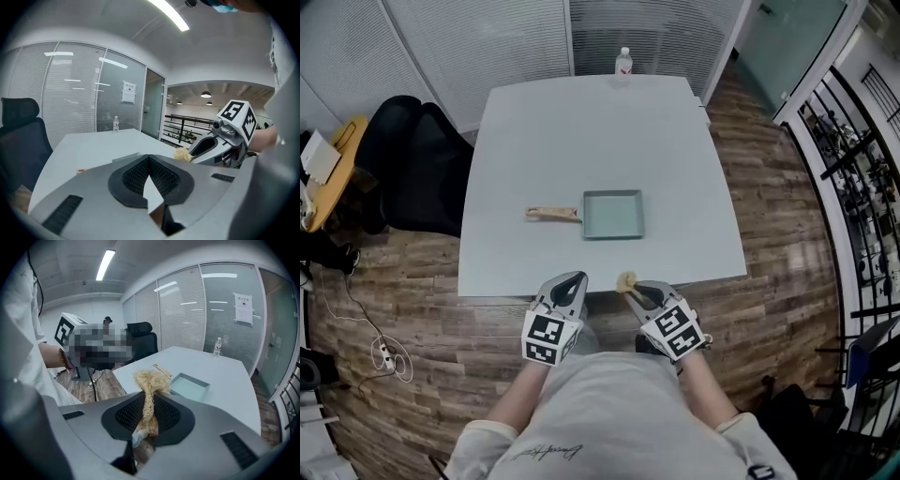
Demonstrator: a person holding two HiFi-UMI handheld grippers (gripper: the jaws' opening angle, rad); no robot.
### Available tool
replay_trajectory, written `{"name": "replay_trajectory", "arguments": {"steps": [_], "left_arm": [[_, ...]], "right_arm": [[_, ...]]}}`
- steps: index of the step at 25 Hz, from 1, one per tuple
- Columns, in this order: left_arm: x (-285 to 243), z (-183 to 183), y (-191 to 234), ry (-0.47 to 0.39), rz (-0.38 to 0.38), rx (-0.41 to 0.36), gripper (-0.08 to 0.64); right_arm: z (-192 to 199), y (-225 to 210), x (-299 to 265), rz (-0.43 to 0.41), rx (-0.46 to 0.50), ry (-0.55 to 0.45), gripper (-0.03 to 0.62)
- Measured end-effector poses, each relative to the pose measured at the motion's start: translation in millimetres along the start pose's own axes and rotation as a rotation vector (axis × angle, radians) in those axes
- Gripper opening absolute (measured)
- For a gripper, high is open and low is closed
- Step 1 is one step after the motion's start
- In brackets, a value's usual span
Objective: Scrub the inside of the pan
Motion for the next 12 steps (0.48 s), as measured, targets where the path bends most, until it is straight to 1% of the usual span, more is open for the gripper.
{"name": "replay_trajectory", "arguments": {"steps": [6,12], "left_arm": [[-23.8,-20.7,42.7,-0.013,0.058,-0.020,0.011],[-40.5,-29.9,84.5,-0.003,0.092,-0.027,0.011]], "right_arm": [[-32.2,-19.7,-32.5,0.028,-0.018,0.000,0.071],[-53.2,-33.7,-64.5,0.068,-0.036,0.014,0.071]]}}
Point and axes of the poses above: the fingertips, and each gripper's own axes: x backward along the fingers, y to its left, z out of its underside, the point moved 4 cm from there along x, backward along the fingers, and after that the axes turned 6 degrees about z, right-handed, at the moved point
